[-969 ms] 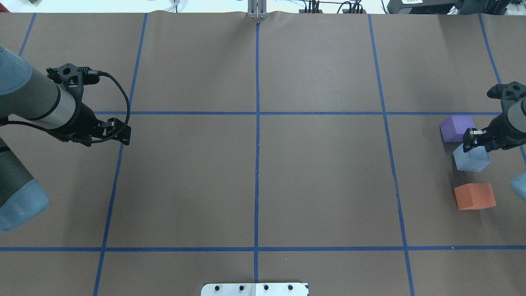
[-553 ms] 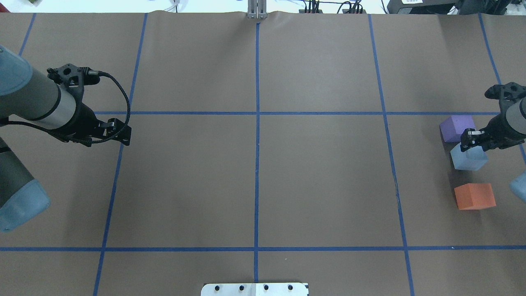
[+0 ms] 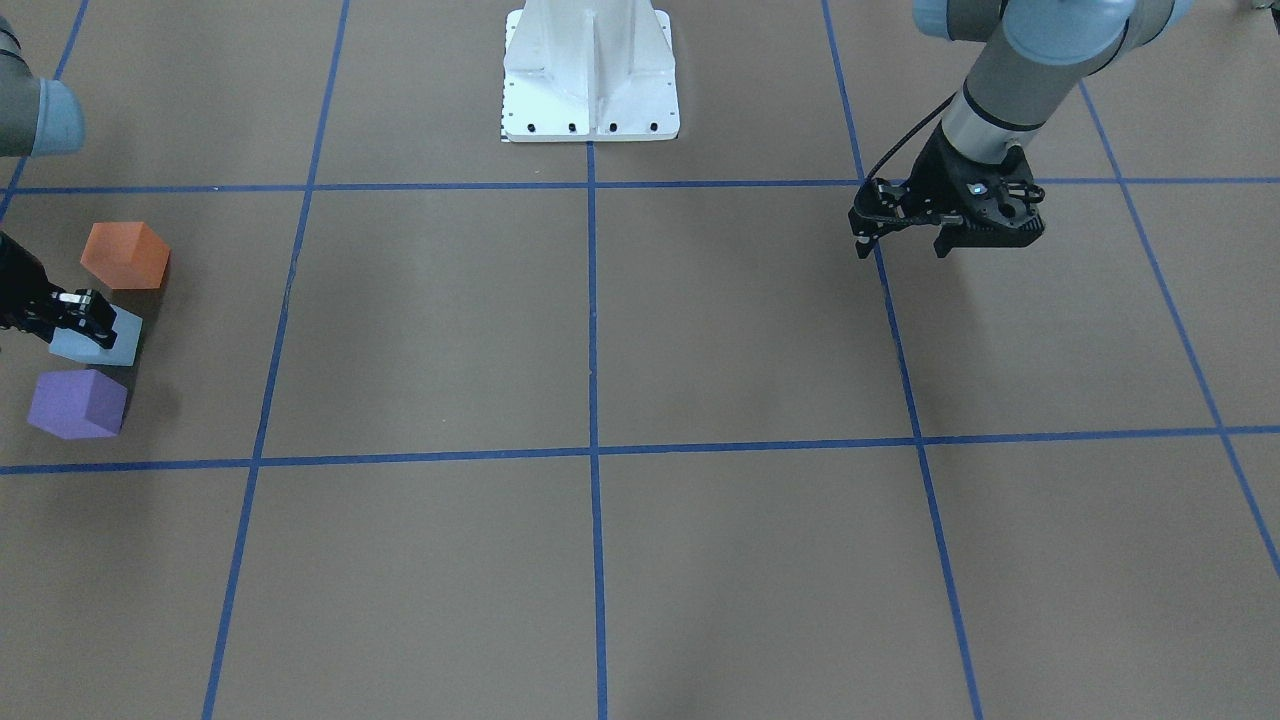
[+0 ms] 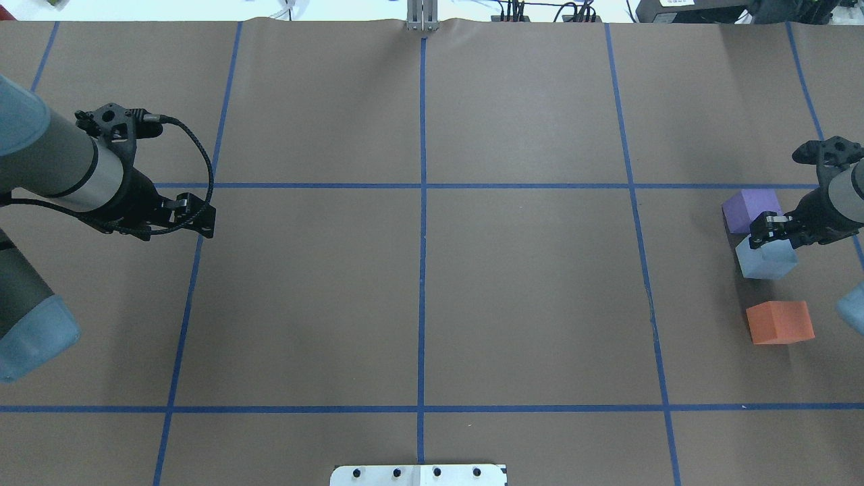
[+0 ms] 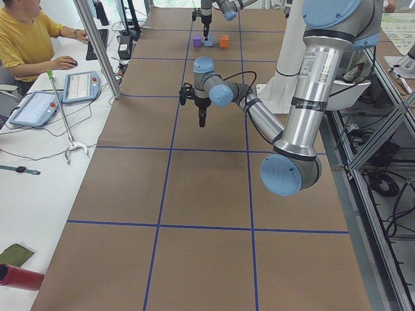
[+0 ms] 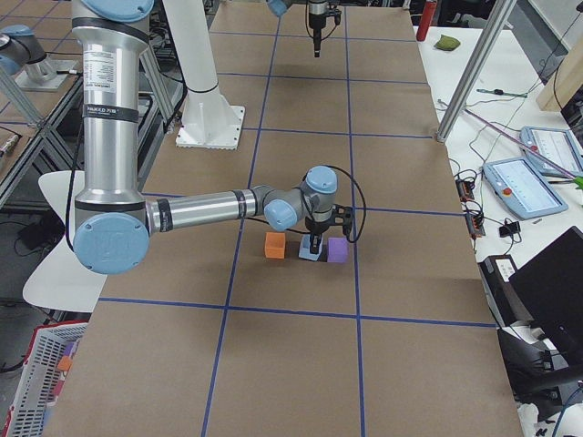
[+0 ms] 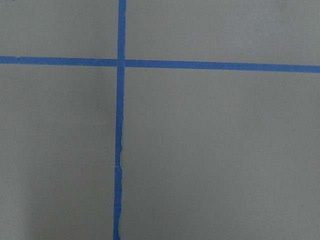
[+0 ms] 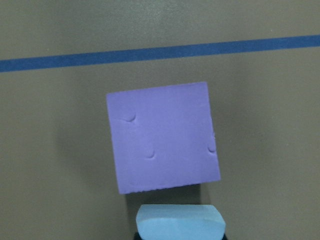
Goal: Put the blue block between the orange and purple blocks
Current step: 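Open the right gripper and lift it off the light-blue cube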
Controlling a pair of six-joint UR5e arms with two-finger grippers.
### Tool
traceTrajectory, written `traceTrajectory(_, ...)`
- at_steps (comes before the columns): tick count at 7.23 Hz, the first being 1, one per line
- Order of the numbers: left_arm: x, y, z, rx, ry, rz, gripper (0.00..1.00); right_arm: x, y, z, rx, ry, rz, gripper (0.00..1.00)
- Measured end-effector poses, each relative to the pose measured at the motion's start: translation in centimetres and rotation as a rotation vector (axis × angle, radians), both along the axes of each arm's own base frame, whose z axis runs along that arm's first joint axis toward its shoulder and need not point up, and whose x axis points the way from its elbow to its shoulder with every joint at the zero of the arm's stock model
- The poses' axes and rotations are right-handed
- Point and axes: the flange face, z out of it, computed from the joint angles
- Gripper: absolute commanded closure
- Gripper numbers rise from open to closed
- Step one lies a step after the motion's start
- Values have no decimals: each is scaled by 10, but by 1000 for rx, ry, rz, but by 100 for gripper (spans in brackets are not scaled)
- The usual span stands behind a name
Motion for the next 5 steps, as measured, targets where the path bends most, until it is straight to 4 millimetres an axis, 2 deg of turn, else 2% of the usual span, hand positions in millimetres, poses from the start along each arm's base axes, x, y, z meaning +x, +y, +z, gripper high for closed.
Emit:
traceTrajectory(1, -1, 1, -1, 0, 2, -2, 0, 0, 1, 1, -1, 1, -2, 29)
traceTrajectory(3, -1, 1, -2, -2, 3, -5, 0, -1, 3, 1, 1, 0, -6, 29)
traceTrajectory(4, -1, 1, -2, -4, 4, -6, 0, -2, 5, 2, 7, -4, -10, 0)
traceTrajectory(5, -1, 1, -2, -5, 3, -7, 0, -2, 7, 4, 13, -9, -13, 0)
